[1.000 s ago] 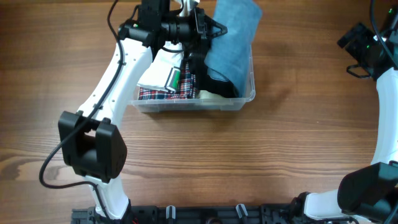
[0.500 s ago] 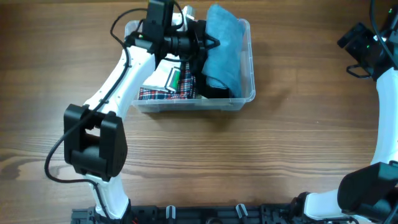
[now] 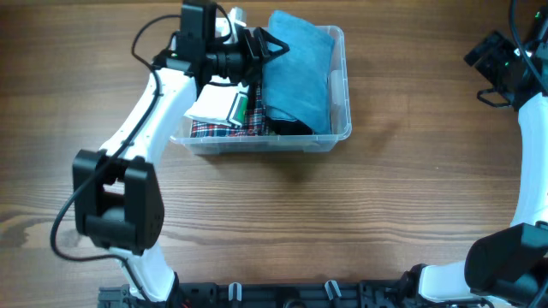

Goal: Pack container
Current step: 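Carry the blue denim cloth over the box and lower it onto the black cloth, then release and press the blue cloth flat into the box with the left gripper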

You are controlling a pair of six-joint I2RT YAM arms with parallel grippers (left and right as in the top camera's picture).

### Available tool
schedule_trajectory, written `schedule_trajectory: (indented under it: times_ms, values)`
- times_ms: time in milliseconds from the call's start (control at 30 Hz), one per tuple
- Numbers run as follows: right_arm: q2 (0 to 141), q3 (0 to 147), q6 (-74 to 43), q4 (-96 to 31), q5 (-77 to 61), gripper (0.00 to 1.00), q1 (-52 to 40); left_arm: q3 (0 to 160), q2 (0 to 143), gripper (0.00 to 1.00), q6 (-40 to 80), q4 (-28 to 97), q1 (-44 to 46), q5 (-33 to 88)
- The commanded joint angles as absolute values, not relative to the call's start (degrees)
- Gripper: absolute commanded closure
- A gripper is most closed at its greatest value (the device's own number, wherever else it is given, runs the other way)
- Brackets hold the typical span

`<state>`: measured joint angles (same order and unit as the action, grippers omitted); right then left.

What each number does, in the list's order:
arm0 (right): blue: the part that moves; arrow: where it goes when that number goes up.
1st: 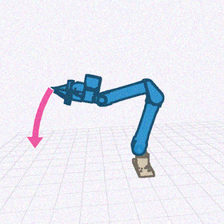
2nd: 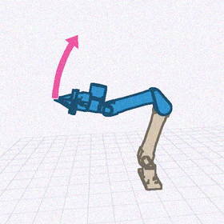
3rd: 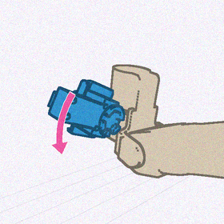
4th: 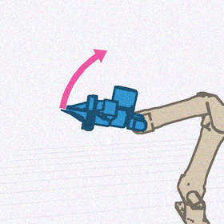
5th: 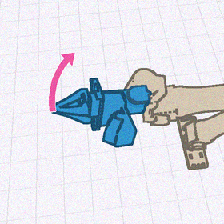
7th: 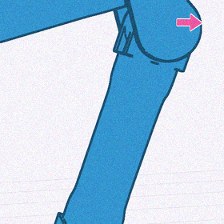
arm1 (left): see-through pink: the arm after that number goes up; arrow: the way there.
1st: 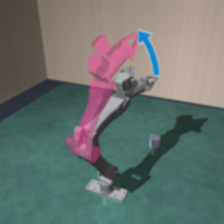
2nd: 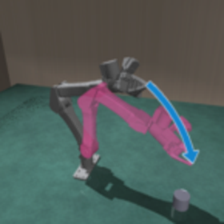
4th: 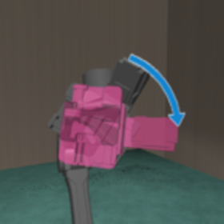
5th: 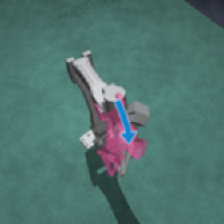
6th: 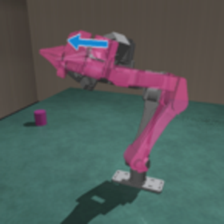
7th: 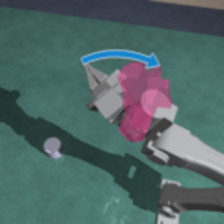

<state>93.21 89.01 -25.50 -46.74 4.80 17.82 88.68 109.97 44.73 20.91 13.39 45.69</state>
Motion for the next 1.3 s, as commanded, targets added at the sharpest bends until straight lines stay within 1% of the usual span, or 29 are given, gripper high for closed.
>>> schedule_trajectory:
  times_ms: [0,100,167,200,300,367,400,500,633,733,867,1033,1133,1233,1267]
  values:
    - [93.5,88.8,-25.5,-46.8,5.6,0.00,17.9,88.6,103.1,0.25,37.1,23.6,12.5,40.1]
    - [93.5,88.8,-25.5,-46.8,5.6,0.00,17.9,88.6,100.2,0.26,27.6,29.5,13.7,29.2]
    - [93.5,88.8,-25.5,-46.8,5.6,0.00,17.9,88.6,100.1,0.26,22.4,30.7,17.1,20.9]
    - [93.5,88.8,-25.5,-46.8,5.6,0.00,17.9,88.6,100.1,0.26,19.5,30.7,19.6,14.9]
    - [93.5,88.8,-25.5,-46.8,5.6,0.00,17.9,88.6,100.7,0.25,13.6,27.8,27.4,-1.8]
    - [93.5,88.8,-25.5,-46.8,5.6,0.00,17.9,88.6,102.4,0.25,9.6,23.9,31.3,-8.4]
    - [93.5,88.8,-25.5,-46.8,5.6,0.00,17.9,88.6,105.1,0.27,7.3,21.2,33.6,-15.4]
    - [93.5,88.8,-25.5,-46.8,5.6,0.00,17.9,88.6,110.3,0.27,6.2,19.7,33.8,-21.3]
    - [93.5,88.8,-25.5,-46.8,5.6,0.00,17.9,88.6,116.8,0.27,6.2,19.7,32.8,-21.0]
    - [93.5,88.8,-25.5,-46.8,5.6,0.00,17.9,88.6,121.9,0.27,8.7,20.9,33.3,-17.3]
    - [93.5,88.8,-25.5,-46.8,5.6,0.00,17.9,88.6,124.8,0.26,11.0,23.2,33.4,-13.5]
    - [93.5,88.8,-25.5,-46.8,5.6,0.00,17.9,88.9,124.0,0.23,15.0,25.5,34.0,-11.3]
    - [93.5,88.8,-25.5,-46.8,5.6,0.00,17.9,93.5,119.3,0.23,17.7,32.4,33.9,-8.2]
    - [93.5,88.8,-25.5,-46.8,5.6,0.00,17.9,97.3,114.7,0.22,24.5,38.8,33.8,-2.9]
    - [93.5,88.8,-25.5,-46.8,5.6,0.00,17.9,97.4,113.9,0.22,25.0,39.6,33.8,-1.9]
